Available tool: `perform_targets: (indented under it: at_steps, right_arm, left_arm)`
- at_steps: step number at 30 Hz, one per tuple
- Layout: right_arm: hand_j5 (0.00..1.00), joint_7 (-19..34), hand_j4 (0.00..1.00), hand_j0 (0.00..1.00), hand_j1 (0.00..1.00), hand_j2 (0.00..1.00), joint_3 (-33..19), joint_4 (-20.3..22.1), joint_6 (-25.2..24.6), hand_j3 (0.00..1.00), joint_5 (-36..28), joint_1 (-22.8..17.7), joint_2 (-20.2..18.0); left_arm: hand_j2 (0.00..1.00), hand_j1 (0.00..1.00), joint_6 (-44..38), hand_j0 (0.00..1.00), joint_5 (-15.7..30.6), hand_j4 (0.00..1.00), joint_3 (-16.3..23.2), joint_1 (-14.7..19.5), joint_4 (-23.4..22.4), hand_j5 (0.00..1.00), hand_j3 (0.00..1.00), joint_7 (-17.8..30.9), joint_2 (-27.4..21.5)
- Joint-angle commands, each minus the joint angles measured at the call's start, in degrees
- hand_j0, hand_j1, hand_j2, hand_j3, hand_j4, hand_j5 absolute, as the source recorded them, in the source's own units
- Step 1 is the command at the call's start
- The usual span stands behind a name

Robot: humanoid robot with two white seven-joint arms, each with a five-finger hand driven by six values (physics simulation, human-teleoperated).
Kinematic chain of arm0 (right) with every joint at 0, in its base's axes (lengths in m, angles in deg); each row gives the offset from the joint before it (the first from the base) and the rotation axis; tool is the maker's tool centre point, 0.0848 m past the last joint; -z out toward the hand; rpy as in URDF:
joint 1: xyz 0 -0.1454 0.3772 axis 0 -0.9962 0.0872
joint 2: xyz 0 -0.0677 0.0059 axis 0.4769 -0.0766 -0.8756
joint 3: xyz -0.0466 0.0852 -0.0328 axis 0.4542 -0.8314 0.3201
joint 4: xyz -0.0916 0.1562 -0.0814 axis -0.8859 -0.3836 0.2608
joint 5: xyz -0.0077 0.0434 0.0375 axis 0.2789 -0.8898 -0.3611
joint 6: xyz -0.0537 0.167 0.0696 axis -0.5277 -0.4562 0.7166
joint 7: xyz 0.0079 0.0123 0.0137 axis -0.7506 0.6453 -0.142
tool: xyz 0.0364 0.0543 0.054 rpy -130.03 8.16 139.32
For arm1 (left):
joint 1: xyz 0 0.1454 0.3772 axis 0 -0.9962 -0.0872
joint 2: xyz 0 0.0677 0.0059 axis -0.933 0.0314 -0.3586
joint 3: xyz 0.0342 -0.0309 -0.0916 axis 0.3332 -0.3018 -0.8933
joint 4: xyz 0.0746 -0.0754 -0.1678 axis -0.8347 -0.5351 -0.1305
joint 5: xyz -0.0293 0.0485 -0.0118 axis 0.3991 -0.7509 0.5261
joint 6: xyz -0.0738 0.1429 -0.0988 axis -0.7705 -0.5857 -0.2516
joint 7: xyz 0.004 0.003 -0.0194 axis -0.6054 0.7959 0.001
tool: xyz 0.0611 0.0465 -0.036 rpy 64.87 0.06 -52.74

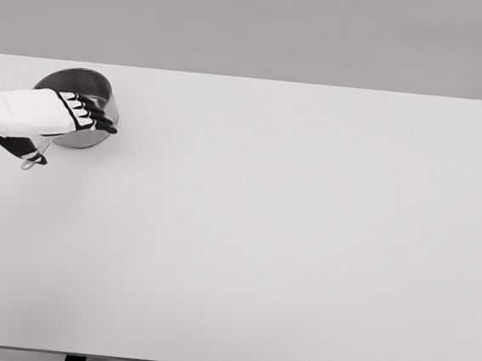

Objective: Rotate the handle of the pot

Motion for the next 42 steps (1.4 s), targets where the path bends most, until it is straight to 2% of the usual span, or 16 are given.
perform_targets:
  at_steps: [1, 13, 42]
  right_arm:
    - [1.0, 0.0, 1.0, 1.0, 1.0, 1.0, 0.0, 0.0, 0.0, 1.0, 0.0, 0.0, 0.0]
    - [1.0, 0.0, 1.0, 1.0, 1.0, 1.0, 0.0, 0.0, 0.0, 1.0, 0.0, 0.0, 0.0]
    - [1.0, 0.0, 1.0, 1.0, 1.0, 1.0, 0.0, 0.0, 0.0, 1.0, 0.0, 0.0, 0.0]
  left_arm:
    - [1.0, 1.0, -0.1, 1.0, -0.2, 1.0, 0.0, 0.0, 0.0, 1.0, 1.0, 0.0, -0.4]
    - [1.0, 1.0, -0.1, 1.0, -3.5, 1.0, -0.1, 0.2, -5.1, 1.0, 1.0, 0.0, -0.4]
    - [1.0, 1.0, -0.1, 1.0, -3.7, 1.0, -0.7, 1.6, -20.6, 1.0, 1.0, -1.3, 1.4]
